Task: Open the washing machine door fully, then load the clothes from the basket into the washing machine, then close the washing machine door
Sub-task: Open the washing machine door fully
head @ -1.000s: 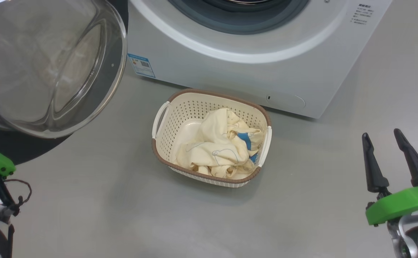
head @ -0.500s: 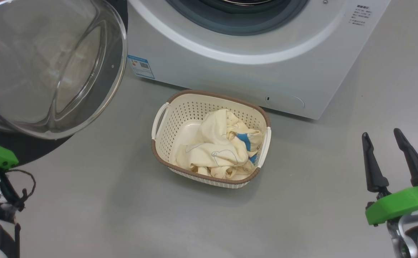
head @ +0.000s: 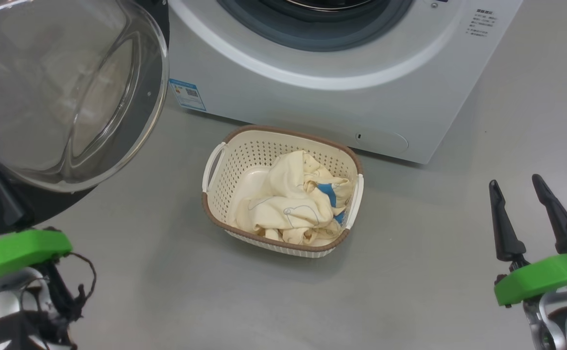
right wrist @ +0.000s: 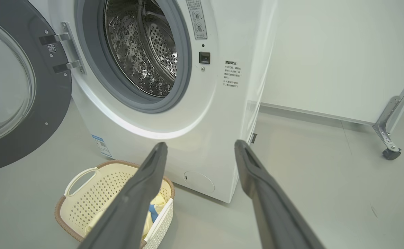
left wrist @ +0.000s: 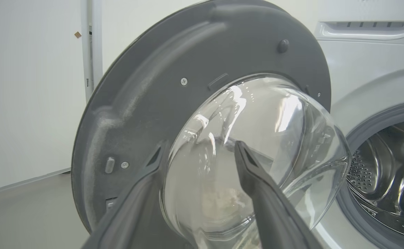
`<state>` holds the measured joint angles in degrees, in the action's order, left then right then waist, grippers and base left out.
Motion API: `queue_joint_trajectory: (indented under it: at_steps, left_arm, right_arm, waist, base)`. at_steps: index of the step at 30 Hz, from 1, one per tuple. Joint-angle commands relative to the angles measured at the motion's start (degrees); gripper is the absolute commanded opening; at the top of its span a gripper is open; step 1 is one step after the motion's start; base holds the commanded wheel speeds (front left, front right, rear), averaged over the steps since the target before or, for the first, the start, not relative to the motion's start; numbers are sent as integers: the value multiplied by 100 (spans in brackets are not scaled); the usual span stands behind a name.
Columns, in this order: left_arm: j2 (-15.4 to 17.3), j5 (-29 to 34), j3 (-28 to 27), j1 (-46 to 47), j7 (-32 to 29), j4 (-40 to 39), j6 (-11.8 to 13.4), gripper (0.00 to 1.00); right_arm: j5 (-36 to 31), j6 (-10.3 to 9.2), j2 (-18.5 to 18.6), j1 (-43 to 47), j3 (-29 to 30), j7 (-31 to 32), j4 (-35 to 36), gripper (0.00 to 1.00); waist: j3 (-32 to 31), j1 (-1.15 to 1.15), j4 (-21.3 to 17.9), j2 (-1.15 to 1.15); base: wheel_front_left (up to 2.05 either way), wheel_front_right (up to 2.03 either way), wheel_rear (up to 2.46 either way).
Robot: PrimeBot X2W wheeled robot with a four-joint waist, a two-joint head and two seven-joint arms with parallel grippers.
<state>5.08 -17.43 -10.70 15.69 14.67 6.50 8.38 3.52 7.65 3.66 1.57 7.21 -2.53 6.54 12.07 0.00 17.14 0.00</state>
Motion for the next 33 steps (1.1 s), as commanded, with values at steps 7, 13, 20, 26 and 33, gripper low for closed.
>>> queue_joint_trajectory:
  at_steps: [7, 13, 20, 26, 33]
  left_arm:
    - [-104, 334, 444, -324, 33, -740, -226, 100]
    - [-165, 408, 1018, -563, 33, -910, -377, 100]
    - [-189, 345, 1483, -636, -64, -691, -483, 100]
    - [-193, 358, 1683, -609, -206, -409, -499, 100]
    - [-162, 365, 1724, -542, -452, 22, -394, 100]
  right_arm:
    - [4, -16, 42, -241, -141, -119, 160, 100]
    - [-9, -16, 19, -249, -199, -179, 97, 100]
    - [-43, -16, -14, -240, -311, -231, 48, 100]
    - [-66, -16, -33, -203, -379, -233, 35, 100]
    - [-119, -16, -46, -145, -410, -246, 79, 100]
  waist:
    - [-78, 0, -197, 0]
    - [-167, 0, -493, 0]
    - [-310, 0, -1002, 0]
    - [-400, 0, -1393, 0]
    - [-454, 0, -1827, 0]
  base:
    - [0, 0, 0]
    - [0, 0, 0]
    - [0, 0, 0]
    - [0, 0, 0]
    - [0, 0, 0]
